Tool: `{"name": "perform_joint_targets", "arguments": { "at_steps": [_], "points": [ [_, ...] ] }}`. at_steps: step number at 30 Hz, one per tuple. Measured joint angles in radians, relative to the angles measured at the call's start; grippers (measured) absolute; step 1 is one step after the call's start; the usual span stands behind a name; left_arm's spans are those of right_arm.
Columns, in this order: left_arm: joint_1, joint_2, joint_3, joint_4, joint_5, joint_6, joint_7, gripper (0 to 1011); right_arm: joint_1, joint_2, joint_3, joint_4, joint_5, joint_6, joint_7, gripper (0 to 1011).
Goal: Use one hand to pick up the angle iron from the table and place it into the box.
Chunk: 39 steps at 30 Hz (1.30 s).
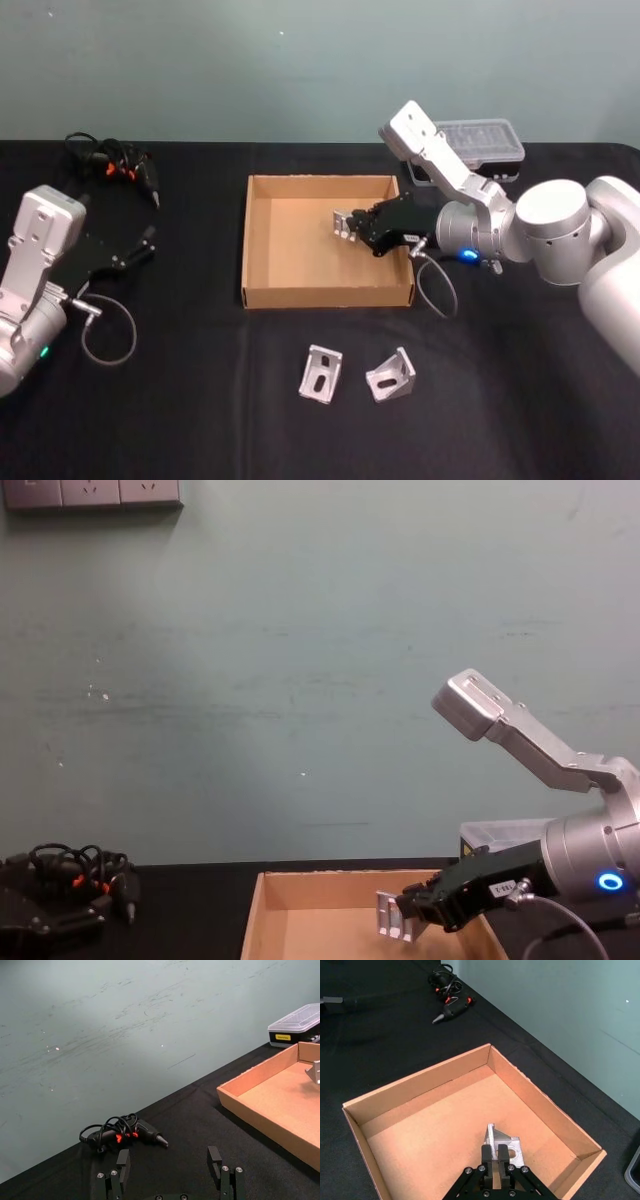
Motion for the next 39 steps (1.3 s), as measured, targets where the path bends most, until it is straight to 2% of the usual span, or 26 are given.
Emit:
{"name": "perform_joint_targets", "arguments": {
  "at_steps": [8, 10, 17, 18, 20, 21, 23, 24, 28, 31, 37, 39],
  "points": [
    [0.000, 0.000, 0.000, 0.000, 0.000, 0.000, 0.000, 1011, 0.000, 0.002, 0.000, -0.003, 0.001, -0.001, 0.000, 87],
    [0.000, 0.000, 0.000, 0.000, 0.000, 0.000, 0.000, 1011, 0.000, 0.002, 0.000, -0.004, 0.001, -0.001, 0.000, 123],
    [0.000, 0.000, 0.000, 0.000, 0.000, 0.000, 0.000, 1011, 0.000, 0.002, 0.000, -0.005, 0.002, -0.003, 0.000, 324],
    [0.000, 0.000, 0.000, 0.000, 0.000, 0.000, 0.000, 1011, 0.000, 0.002, 0.000, -0.006, 0.002, -0.003, 0.000, 383],
    [0.000, 0.000, 0.000, 0.000, 0.000, 0.000, 0.000, 1012, -0.001, 0.002, 0.000, -0.006, 0.002, -0.004, 0.000, 411],
    [0.000, 0.000, 0.000, 0.000, 0.000, 0.000, 0.000, 1011, -0.001, 0.003, 0.000, -0.006, 0.002, -0.004, 0.000, 483],
    [0.000, 0.000, 0.000, 0.000, 0.000, 0.000, 0.000, 1011, -0.001, 0.003, 0.000, -0.006, 0.002, -0.004, 0.000, 522],
    [0.000, 0.000, 0.000, 0.000, 0.000, 0.000, 0.000, 1011, -0.001, 0.003, 0.000, -0.006, 0.002, -0.004, 0.000, 583],
    [0.000, 0.000, 0.000, 0.000, 0.000, 0.000, 0.000, 1011, -0.001, 0.003, 0.000, -0.007, 0.003, -0.004, 0.000, 663],
    [0.000, 0.000, 0.000, 0.000, 0.000, 0.000, 0.000, 1011, -0.002, 0.003, 0.000, -0.007, 0.003, -0.005, 0.000, 801],
    [0.000, 0.000, 0.000, 0.000, 0.000, 0.000, 0.000, 1011, -0.004, 0.007, 0.003, -0.013, 0.002, -0.013, 0.001, 931],
    [0.000, 0.000, 0.000, 0.000, 0.000, 0.000, 0.000, 1011, -0.010, 0.013, 0.007, -0.022, -0.002, -0.026, 0.003, 1003]
  ]
}}
